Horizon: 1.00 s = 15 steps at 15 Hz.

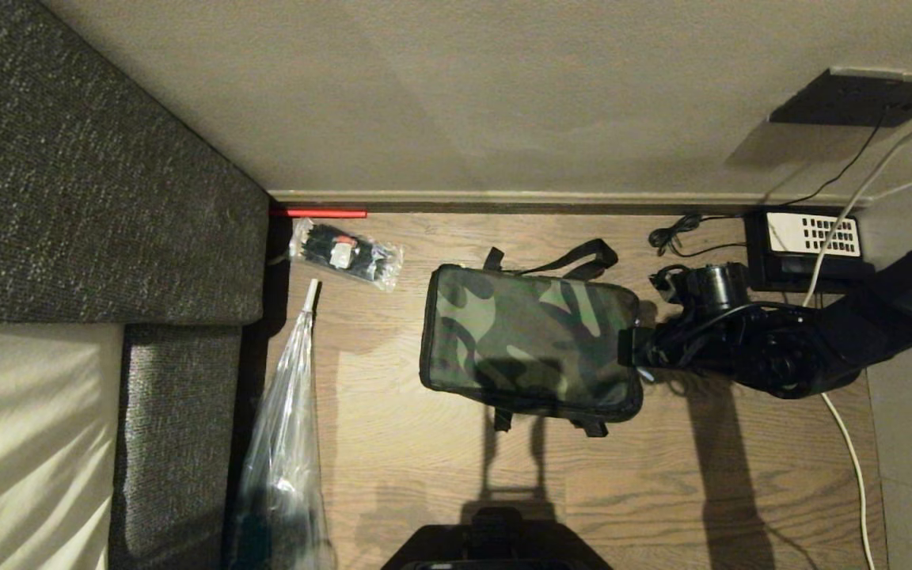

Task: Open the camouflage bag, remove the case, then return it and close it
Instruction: Open the top of the storage box

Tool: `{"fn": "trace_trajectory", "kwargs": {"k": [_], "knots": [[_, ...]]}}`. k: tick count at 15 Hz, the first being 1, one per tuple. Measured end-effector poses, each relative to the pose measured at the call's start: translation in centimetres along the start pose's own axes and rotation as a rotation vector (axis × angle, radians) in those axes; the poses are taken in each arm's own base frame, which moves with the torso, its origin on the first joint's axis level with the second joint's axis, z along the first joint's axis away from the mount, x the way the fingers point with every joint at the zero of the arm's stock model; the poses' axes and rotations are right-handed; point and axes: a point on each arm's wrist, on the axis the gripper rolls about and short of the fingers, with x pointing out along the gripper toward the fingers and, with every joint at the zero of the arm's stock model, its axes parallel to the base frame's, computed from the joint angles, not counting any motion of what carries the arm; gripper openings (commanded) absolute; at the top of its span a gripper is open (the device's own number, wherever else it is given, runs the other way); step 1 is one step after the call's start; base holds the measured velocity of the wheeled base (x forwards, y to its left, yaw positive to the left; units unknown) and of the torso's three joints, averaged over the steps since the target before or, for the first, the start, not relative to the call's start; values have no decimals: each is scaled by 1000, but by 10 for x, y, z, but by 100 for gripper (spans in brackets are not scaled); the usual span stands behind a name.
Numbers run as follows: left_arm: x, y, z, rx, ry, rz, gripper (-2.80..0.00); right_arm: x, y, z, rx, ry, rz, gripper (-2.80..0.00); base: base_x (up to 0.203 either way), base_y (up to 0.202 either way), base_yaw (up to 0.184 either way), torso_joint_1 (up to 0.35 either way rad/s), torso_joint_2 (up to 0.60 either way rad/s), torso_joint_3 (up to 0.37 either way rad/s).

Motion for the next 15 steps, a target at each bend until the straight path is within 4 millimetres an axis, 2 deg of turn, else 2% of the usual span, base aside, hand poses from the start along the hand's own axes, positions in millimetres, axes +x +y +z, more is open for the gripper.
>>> {"fn": "trace_trajectory", "kwargs": {"k": [3, 10, 15], "knots": [[0, 0, 0, 0, 0, 0, -280, 1, -3, 6, -39, -41, -16, -280, 0, 0, 0, 0, 0, 0], [0, 0, 0, 0, 0, -1, -280, -13, -50, 16, -203, -74, -119, -280, 0, 0, 0, 0, 0, 0], [0, 0, 0, 0, 0, 0, -280, -18, -56, 27, -202, -146, -134, -280, 0, 0, 0, 0, 0, 0]]}}
